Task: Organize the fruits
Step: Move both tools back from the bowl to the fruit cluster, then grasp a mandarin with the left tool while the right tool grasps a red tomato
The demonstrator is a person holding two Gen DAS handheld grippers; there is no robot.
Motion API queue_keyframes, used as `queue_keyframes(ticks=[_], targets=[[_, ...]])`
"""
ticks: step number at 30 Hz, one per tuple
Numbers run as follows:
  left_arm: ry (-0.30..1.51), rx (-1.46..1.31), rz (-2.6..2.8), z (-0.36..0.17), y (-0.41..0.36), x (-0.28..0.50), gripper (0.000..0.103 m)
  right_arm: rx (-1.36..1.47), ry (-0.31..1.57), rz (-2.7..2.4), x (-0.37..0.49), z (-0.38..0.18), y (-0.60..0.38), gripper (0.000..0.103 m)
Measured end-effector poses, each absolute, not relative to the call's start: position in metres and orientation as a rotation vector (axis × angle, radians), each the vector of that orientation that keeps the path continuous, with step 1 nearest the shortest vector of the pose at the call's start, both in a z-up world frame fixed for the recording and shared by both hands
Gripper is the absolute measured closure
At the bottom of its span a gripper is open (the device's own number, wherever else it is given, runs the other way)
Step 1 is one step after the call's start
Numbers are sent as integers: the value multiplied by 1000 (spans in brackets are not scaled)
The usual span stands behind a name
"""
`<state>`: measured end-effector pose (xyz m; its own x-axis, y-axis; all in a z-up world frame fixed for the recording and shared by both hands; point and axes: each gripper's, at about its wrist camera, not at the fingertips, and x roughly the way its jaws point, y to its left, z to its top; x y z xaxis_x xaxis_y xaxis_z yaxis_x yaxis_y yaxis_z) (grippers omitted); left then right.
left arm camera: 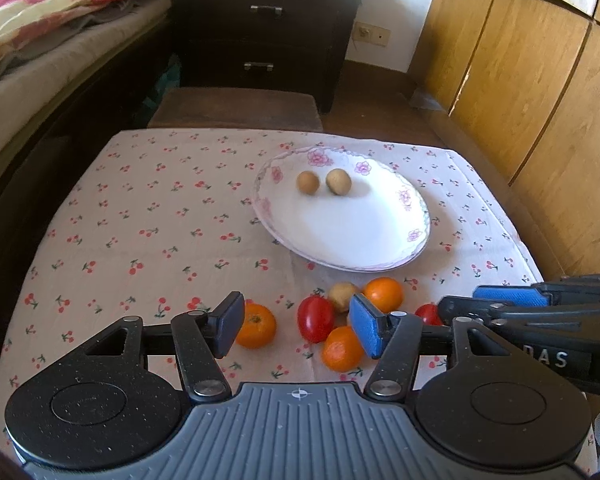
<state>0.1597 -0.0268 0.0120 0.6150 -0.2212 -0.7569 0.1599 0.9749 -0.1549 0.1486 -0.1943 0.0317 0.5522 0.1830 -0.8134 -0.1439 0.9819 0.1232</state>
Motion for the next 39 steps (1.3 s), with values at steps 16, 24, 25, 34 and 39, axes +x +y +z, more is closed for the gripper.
queue_keyframes(ticks=[16, 24, 25, 34, 39], targets=[[972, -126, -192, -15, -9, 182, 38, 73, 1011, 183, 152, 23, -202, 70], [987, -121, -167, -23, -11, 188, 39, 88, 1026, 158, 155, 19, -212, 70], [990, -124, -162, -24, -10, 189, 40, 89, 1029, 155, 156, 19, -213, 70], [1020, -123, -144, -34, -15, 196, 56, 96, 1049, 145, 160, 13, -217, 69], [1003, -111, -139, -34, -20, 199, 59, 102, 1060, 127, 163, 9, -222, 69]])
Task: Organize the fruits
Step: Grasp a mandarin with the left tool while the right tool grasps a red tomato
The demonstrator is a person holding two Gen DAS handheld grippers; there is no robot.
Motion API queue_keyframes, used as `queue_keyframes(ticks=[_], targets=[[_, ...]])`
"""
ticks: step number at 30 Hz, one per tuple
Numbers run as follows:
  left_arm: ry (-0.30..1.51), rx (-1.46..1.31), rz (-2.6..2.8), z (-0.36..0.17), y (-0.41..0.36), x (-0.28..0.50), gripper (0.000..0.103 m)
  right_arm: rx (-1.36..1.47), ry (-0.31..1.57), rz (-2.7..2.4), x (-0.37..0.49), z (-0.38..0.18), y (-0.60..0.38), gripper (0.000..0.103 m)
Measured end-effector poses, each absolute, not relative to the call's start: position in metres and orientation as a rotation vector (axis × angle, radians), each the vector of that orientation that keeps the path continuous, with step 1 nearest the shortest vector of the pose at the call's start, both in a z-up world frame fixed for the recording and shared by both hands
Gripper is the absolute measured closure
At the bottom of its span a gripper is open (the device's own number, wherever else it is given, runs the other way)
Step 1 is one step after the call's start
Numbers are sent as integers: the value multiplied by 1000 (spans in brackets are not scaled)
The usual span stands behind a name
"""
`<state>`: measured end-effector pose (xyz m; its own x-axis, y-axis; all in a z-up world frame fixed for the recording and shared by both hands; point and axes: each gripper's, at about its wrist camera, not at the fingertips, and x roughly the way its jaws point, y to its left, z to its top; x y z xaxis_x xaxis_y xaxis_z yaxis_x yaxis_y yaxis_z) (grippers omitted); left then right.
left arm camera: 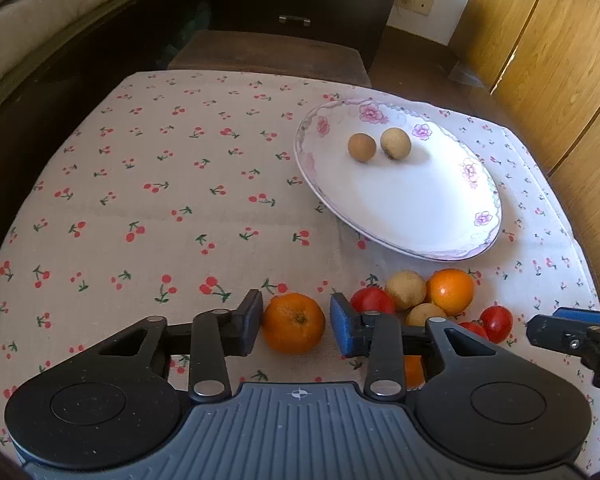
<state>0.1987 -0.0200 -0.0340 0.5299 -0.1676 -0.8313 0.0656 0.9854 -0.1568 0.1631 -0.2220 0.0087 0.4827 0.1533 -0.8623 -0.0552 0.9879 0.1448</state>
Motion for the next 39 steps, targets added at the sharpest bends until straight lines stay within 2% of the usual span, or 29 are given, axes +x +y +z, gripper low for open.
queue_keyframes(ticks=[17, 19, 21, 39], targets=[[1013, -123, -168, -34, -17, 195, 62, 82, 1109, 105, 189, -20, -206, 69], [1009, -116, -170, -34, -18, 196, 61, 60, 1121, 106, 190, -23, -203, 73], [1007, -112, -171, -35, -19, 196, 61, 15, 1127, 115, 188, -25, -197, 73], [1010, -89, -177, -24, -11, 170, 63, 0, 1094, 157, 151, -3, -202, 74]])
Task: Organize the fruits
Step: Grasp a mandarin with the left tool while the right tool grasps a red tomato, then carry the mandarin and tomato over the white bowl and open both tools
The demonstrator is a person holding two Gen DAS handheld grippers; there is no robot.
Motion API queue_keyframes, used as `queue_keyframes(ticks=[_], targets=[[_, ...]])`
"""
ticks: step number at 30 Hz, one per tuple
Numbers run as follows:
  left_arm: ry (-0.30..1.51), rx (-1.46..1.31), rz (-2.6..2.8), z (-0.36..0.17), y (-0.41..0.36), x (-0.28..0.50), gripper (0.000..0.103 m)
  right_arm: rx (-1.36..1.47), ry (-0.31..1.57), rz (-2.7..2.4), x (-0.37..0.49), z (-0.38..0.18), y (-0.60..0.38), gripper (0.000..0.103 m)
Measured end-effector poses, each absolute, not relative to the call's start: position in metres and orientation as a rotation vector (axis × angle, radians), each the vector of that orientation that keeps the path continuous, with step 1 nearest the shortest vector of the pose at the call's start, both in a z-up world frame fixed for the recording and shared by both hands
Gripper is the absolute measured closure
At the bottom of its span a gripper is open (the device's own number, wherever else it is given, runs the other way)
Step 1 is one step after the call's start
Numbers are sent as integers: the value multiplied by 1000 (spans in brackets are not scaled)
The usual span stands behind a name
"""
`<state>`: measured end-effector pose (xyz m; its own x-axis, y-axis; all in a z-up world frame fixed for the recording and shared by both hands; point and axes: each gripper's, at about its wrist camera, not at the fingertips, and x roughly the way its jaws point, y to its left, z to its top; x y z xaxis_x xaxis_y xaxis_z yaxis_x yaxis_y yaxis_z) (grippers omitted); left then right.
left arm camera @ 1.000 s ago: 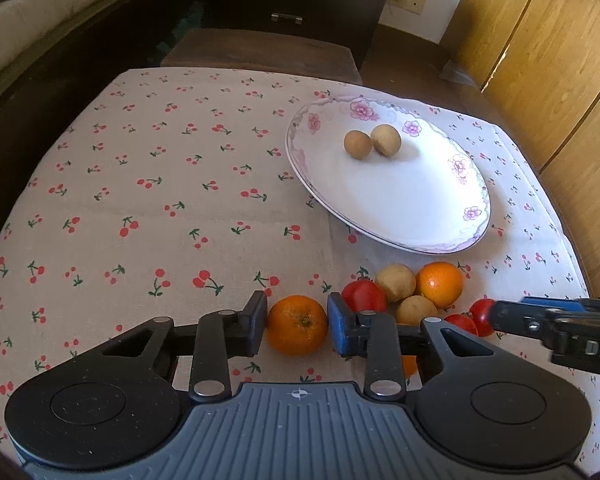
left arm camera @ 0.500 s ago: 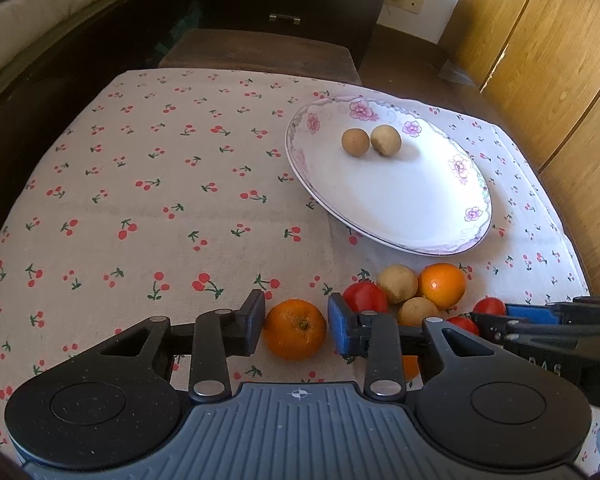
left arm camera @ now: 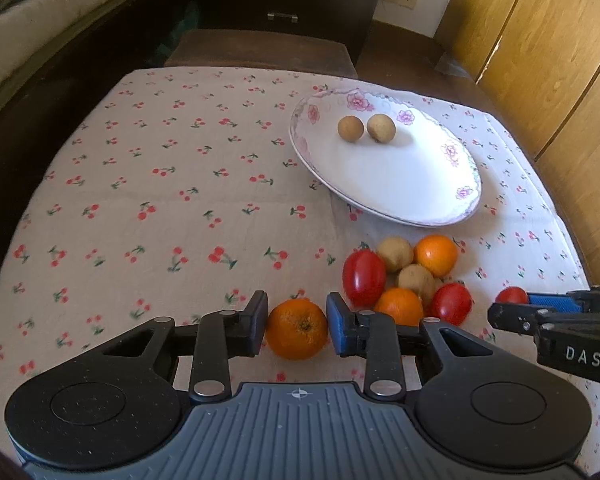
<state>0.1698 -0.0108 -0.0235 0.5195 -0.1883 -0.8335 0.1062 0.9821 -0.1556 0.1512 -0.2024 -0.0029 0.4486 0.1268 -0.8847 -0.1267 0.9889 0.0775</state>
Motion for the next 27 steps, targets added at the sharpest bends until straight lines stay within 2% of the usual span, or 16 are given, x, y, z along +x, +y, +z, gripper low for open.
queue_keyframes(ticks=[9, 18, 24, 27], targets=[[1019, -68, -231, -19, -13, 128, 63, -33, 1121, 202, 109, -9, -191, 74], [1033, -40, -245, -27, -19, 121, 63, -54, 1132, 210, 107, -21, -187, 74], [1037, -33, -245, -28, -17, 120, 60, -67, 1134, 221, 106, -21, -185, 71], [1034, -49, -244, -27, -16, 121, 54, -64, 1138, 220, 106, -21, -185, 71]])
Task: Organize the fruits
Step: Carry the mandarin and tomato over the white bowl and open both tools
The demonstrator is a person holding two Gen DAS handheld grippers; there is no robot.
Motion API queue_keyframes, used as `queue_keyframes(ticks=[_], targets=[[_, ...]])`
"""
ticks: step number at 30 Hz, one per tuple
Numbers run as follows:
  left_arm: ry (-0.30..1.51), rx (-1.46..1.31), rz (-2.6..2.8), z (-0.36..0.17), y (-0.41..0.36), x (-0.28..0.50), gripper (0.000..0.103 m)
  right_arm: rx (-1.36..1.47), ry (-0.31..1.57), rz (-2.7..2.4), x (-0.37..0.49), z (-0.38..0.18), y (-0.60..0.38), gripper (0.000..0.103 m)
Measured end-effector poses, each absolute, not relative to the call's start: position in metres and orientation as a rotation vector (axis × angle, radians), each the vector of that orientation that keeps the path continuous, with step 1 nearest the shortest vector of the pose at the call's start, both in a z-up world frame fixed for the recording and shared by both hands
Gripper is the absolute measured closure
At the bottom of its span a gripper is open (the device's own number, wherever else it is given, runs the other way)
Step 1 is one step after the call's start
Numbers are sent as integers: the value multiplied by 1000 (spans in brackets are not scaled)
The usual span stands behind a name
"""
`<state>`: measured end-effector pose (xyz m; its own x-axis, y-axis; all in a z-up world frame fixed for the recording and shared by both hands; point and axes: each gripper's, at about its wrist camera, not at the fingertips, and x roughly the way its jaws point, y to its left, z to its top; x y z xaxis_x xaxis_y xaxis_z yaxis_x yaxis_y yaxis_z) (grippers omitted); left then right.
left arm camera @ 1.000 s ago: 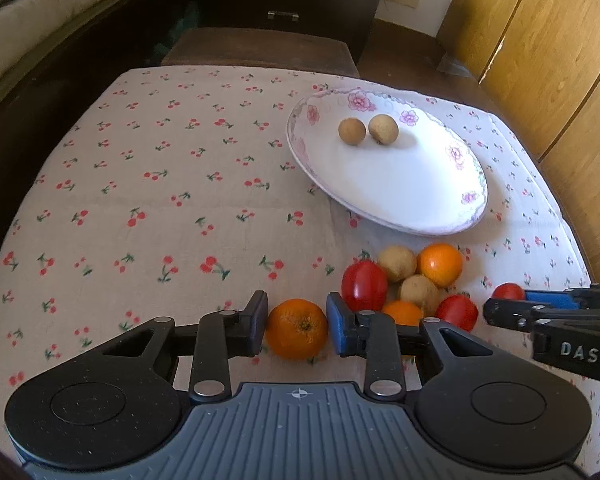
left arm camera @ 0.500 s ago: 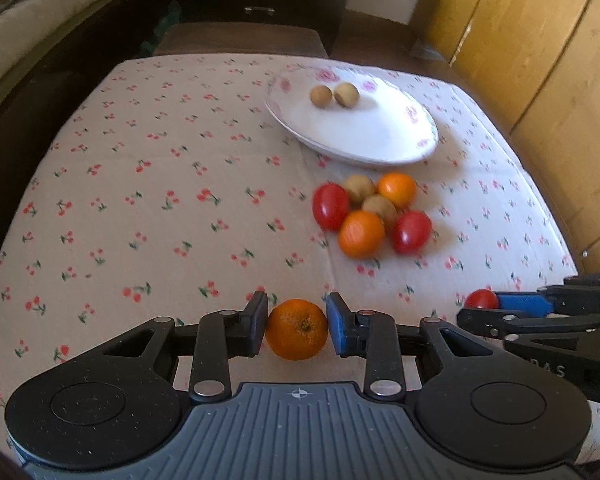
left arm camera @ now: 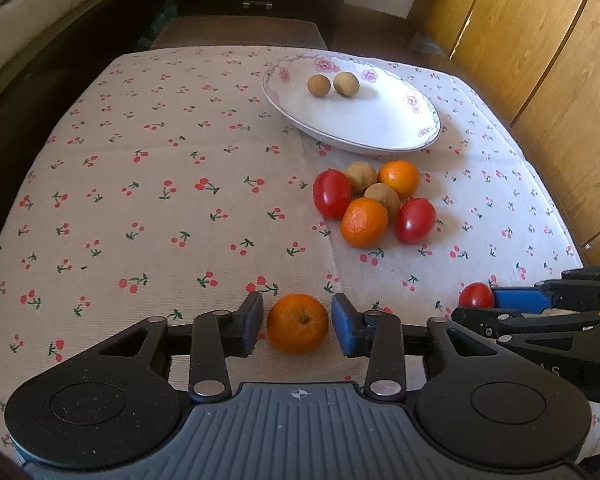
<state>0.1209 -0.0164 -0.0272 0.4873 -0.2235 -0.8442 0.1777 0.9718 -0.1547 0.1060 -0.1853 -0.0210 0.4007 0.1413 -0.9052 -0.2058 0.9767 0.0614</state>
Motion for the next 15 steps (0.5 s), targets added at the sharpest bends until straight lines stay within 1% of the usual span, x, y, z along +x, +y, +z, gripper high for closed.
queue_keyframes(ticks=[2, 6, 9, 10, 11, 15], targets=[[1034, -53, -246, -26, -17, 121, 48, -69, 1137, 220, 105, -21, -185, 71], [1037, -37, -240, -29, -20, 119, 47, -80, 1128, 208, 104, -20, -184, 72], [1036, -35, -232, -28, -20, 118, 52, -88, 1128, 189, 103, -20, -185, 75], [1035, -30, -228, -28, -19, 118, 59, -93, 1124, 185, 103, -19, -185, 75], [1036, -27, -226, -28, -19, 117, 62, -90, 1122, 186, 102, -18, -185, 75], [1039, -29, -229, -27, -21, 116, 62, -65, 1114, 194, 99, -15, -187, 75]])
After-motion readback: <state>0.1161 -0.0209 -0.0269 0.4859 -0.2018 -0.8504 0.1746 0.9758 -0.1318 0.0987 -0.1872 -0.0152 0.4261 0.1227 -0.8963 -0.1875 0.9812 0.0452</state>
